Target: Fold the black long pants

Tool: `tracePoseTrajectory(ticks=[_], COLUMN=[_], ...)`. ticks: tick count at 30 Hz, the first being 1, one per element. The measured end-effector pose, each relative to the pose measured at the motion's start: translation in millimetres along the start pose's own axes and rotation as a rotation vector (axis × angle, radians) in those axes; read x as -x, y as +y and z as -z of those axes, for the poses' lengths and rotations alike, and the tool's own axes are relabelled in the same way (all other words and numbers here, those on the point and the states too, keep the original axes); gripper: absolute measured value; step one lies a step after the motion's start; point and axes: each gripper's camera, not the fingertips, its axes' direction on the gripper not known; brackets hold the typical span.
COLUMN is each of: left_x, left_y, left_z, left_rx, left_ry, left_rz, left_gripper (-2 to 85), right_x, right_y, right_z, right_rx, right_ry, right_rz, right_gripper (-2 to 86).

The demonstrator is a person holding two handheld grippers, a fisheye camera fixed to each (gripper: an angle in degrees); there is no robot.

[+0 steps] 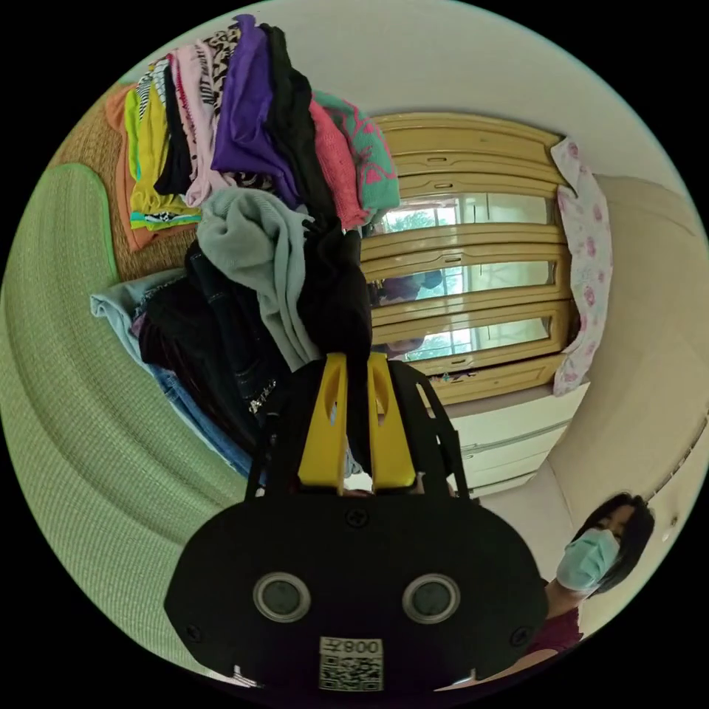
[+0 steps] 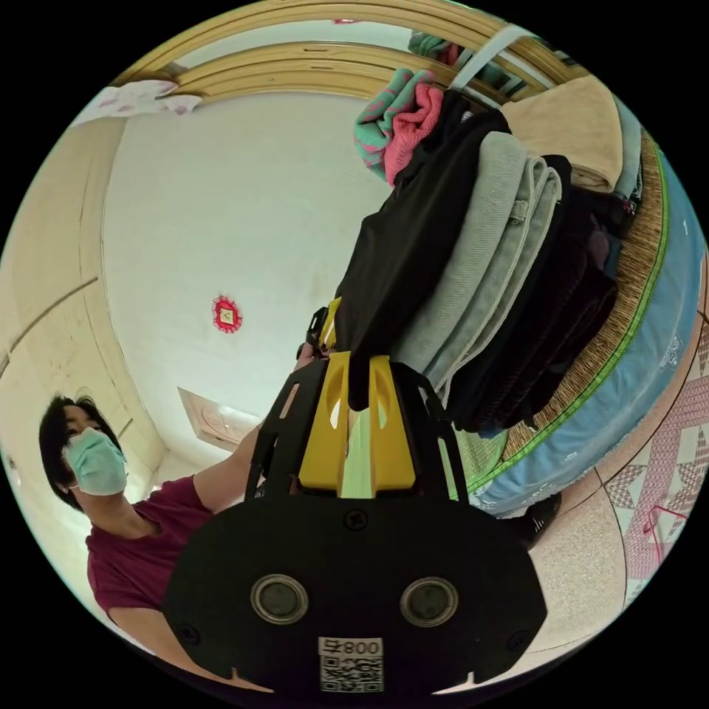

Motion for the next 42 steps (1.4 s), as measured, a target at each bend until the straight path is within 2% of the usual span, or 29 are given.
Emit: tracePoseTrajectory(ticks=[2, 8, 11, 16, 23, 25, 27, 30, 32, 33, 36, 39, 42], left_x=[-5.2, -6.9, 0.8, 20.8, -18.9, -37.3, -53.6, -67.7, -60.1, -56.8, -43.5, -52.7, -68.3], left_y=[-29.3, -84.1, -101.0, -111.5, -98.2, -99.8, -105.4, -114.8, -118.8, -118.8, -113.9, -105.7, -99.5], left_z=[-22.4, -80.5, -102.4, -119.4, -116.4, -127.7, -148.1, -196.8, -231.7, -238.3, -251.9, -273.6, -296.9], left_rx=[0.046, 0.048, 0.053, 0.026, -0.193, -0.204, -0.181, -0.091, -0.032, -0.019, -0.035, -0.018, 0.003], left_ry=[-0.072, -0.083, -0.144, -0.104, -0.170, -0.172, -0.200, -0.351, -0.564, -0.601, -0.595, -0.667, -0.726], left_rz=[-0.055, -0.121, -0.138, -0.109, -0.246, -0.302, -0.352, -0.398, -0.382, -0.387, -0.363, -0.425, -0.456], left_gripper=[5.0, 5.0, 5.0, 5.2, 1.3, 0.7, 0.4, 0.1, 0.1, 0.1, 0.0, 0.0, 0.0], right_x=[-4.1, -12.1, -22.8, -42.4, -50.4, -44.2, -21.1, 17.9, 36.9, 44.9, 42.1, 10.7, 2.0], right_y=[7.8, 31.3, 40.2, 54.6, 87.6, 91.1, 81.9, 45.6, 21.4, 4.9, -29.7, -43.4, -32.7], right_z=[1.0, 0.6, -2.2, -7.0, 24.9, 39.4, 50.2, 33.8, 12.8, -4.5, -54.3, -98.6, -98.3], right_rx=[-0.015, -0.038, -0.035, -0.048, -0.162, -0.221, -0.289, -0.253, -0.221, -0.197, -0.089, 0.064, -0.035], right_ry=[0.013, 0.045, 0.073, 0.047, 0.095, 0.122, 0.202, 0.362, 0.468, 0.562, 0.826, 0.976, 0.954], right_rz=[0.028, 0.073, 0.068, 0.040, 0.039, 0.058, 0.139, 0.291, 0.386, 0.423, 0.455, 0.441, 0.469], right_gripper=[2.2, 2.4, 2.7, 3.2, 0.9, 0.5, 0.2, 0.0, 0.0, 0.0, 0.1, 0.2, 0.2])
